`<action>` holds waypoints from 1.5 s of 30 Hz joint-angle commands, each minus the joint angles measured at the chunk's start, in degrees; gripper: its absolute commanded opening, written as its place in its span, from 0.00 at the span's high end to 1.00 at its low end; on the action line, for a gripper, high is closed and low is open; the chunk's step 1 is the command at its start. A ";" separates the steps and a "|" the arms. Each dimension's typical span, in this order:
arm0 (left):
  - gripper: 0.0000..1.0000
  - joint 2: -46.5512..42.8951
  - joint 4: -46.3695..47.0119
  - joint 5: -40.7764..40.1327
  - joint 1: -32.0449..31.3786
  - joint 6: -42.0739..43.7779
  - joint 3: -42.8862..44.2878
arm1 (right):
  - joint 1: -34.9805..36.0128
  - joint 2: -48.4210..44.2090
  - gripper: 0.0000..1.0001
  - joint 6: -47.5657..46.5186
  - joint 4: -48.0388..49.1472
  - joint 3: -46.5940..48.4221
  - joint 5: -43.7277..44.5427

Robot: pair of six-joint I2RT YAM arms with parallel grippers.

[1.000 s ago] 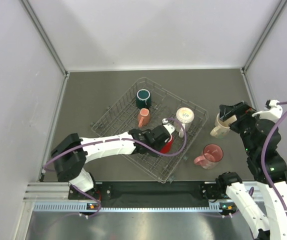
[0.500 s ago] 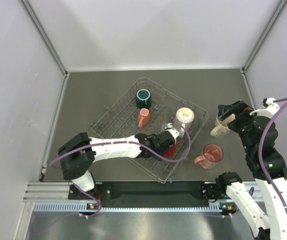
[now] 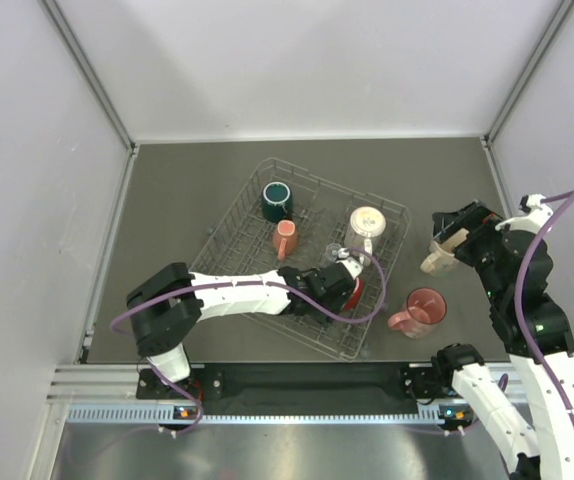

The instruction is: Load the cups into the dish rack

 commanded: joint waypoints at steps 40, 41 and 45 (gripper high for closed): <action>0.23 -24.10 -22.35 -2.71 9.17 0.41 32.81 | -17.48 33.62 0.32 -2.21 -15.53 13.73 10.45; 0.22 -24.36 -22.53 -1.92 9.95 -0.29 33.51 | -17.66 33.71 0.33 -2.48 -14.83 12.94 10.19; 0.21 -25.68 -22.53 0.28 11.80 -1.88 36.24 | -18.54 34.59 0.38 -1.87 -11.40 8.73 7.91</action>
